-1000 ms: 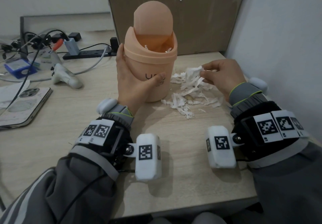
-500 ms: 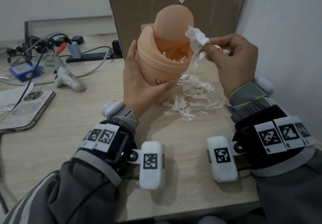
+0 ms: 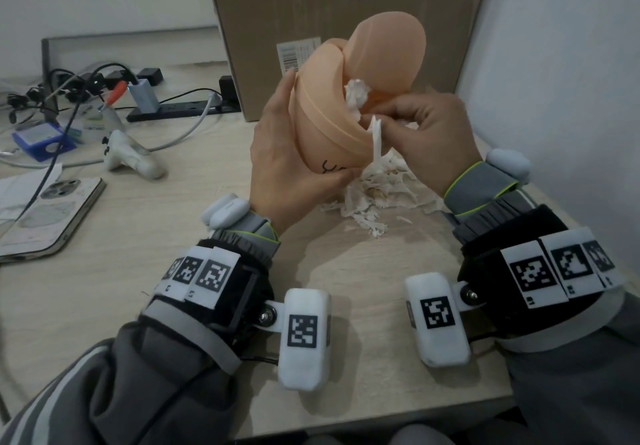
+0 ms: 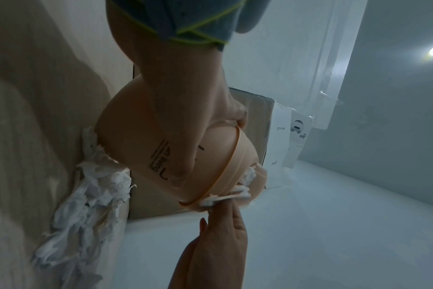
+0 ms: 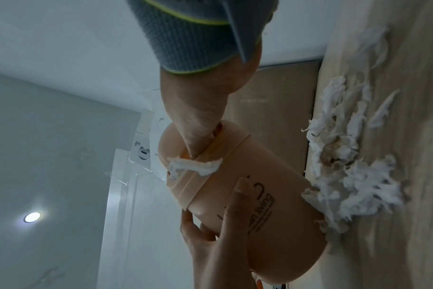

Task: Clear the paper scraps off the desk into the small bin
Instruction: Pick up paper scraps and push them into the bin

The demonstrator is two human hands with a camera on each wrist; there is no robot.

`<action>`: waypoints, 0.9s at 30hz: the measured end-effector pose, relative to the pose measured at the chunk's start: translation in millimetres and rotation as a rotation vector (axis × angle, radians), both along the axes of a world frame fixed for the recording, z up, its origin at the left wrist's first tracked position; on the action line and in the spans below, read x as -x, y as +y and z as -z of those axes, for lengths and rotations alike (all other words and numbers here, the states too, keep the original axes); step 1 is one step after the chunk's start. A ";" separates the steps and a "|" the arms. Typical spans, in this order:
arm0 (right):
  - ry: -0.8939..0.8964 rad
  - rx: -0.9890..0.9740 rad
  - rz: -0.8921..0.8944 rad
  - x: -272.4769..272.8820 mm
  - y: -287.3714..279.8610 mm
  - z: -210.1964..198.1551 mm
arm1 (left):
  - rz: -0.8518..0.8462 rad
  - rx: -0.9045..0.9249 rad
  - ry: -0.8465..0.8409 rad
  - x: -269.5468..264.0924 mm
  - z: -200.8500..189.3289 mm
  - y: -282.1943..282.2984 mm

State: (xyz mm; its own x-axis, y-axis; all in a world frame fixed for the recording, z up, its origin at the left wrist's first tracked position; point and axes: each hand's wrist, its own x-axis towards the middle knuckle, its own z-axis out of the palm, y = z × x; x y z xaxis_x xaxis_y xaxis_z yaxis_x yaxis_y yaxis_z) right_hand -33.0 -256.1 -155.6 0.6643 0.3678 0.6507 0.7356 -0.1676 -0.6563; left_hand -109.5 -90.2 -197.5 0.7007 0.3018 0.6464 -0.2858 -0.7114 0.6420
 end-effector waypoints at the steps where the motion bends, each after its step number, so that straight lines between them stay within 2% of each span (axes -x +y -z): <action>1: -0.011 0.066 0.011 -1.3 -0.1 0.3 | -0.005 -0.004 0.000 -0.2 0.6 0.2; 3: -0.005 0.190 0.007 1.3 1.5 -1.8 | -0.021 -0.020 0.001 -0.8 1.2 0.8; 7: 0.190 0.275 -0.047 10.6 -0.7 -3.8 | -0.046 -0.074 0.010 -1.8 2.1 0.8; 10: 0.073 0.137 -0.031 10.1 3.5 -3.9 | -0.049 -0.050 0.001 -1.4 0.9 -0.1; 13: -0.051 -0.015 0.067 3.2 2.3 -3.7 | -0.046 0.000 -0.004 -1.1 0.8 0.0; 17: -0.043 -0.234 0.074 2.7 -0.7 -4.9 | -0.050 0.056 0.011 0.3 1.2 0.0; 23: -0.047 -0.019 -0.143 15.6 1.9 -4.8 | -0.050 0.136 -0.001 -0.8 3.2 3.2; 27: -0.039 0.047 -0.106 15.2 -0.1 -5.8 | -0.042 0.126 0.002 -1.4 0.9 -0.1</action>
State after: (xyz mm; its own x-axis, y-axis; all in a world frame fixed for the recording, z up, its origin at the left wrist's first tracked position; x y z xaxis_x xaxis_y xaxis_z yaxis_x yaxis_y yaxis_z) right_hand -48.2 -256.2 -149.8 0.5949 0.4652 0.6555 0.7754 -0.1174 -0.6204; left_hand -108.1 -90.4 -198.5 0.6869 0.4098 0.6002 -0.2565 -0.6361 0.7278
